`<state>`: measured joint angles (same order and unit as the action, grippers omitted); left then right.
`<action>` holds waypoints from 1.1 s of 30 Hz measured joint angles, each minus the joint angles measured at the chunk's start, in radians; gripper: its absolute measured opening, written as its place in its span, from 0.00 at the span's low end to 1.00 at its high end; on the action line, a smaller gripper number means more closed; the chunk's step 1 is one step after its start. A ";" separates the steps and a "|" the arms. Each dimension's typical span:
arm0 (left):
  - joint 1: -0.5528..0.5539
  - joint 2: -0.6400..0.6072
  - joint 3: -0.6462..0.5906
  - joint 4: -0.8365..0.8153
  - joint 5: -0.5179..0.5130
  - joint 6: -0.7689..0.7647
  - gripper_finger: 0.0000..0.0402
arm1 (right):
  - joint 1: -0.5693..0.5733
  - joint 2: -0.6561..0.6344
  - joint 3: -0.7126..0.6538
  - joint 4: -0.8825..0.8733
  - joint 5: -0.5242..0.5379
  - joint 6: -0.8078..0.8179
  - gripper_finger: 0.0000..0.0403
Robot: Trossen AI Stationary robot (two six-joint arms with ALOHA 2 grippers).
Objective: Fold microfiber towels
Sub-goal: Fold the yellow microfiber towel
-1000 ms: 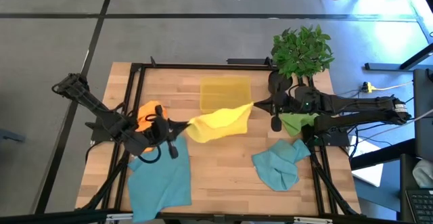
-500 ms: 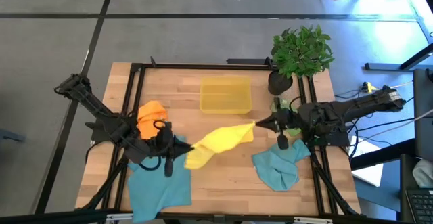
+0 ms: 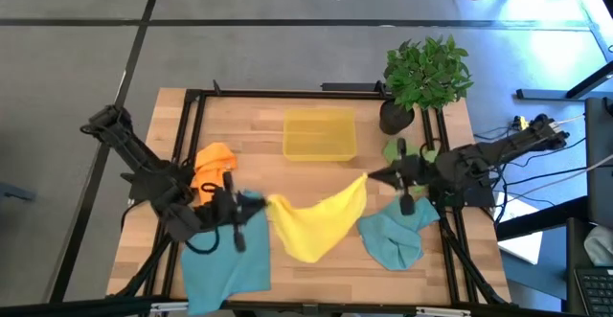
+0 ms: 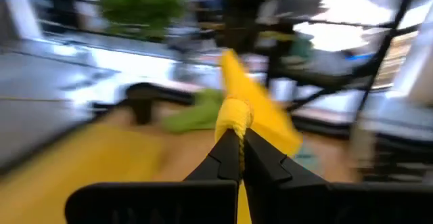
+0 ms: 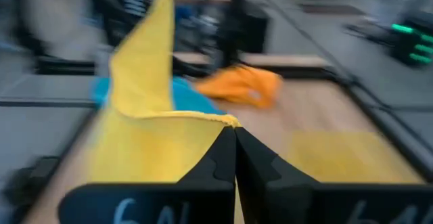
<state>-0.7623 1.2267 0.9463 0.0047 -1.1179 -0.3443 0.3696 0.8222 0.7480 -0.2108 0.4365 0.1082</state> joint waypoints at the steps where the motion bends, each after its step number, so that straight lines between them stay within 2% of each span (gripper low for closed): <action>1: 0.019 -0.005 0.000 -0.062 -0.001 -0.050 0.00 | -0.024 0.000 0.001 -0.028 0.020 0.020 0.00; 7: 0.153 -0.004 -0.003 -0.434 0.185 -0.420 0.00 | -0.163 0.055 0.001 -0.210 0.020 0.115 0.00; 12: 0.231 -0.002 -0.067 -0.519 0.300 -0.535 0.00 | -0.232 0.184 0.000 -0.246 -0.008 0.119 0.00; 16: 0.272 -0.002 -0.118 -0.532 0.368 -0.536 0.00 | -0.271 0.314 0.000 -0.220 -0.046 0.095 0.00; 19: 0.296 -0.002 -0.151 -0.533 0.375 -0.463 0.00 | -0.296 0.401 0.000 -0.185 -0.052 0.066 0.00; 23: 0.304 -0.002 -0.197 -0.538 0.388 -0.379 0.00 | -0.327 0.472 0.000 -0.146 -0.125 0.026 0.00; 28: 0.284 -0.002 -0.217 -0.535 0.466 -0.360 0.00 | -0.333 0.491 -0.001 -0.171 -0.160 -0.003 0.00; 33: 0.228 -0.002 -0.218 -0.471 0.476 -0.323 0.00 | -0.333 0.452 -0.001 -0.233 -0.204 -0.017 0.00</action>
<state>-0.5343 1.2247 0.7284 -0.4663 -0.6421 -0.6673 0.0368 1.2739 0.7471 -0.4442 0.2329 0.0912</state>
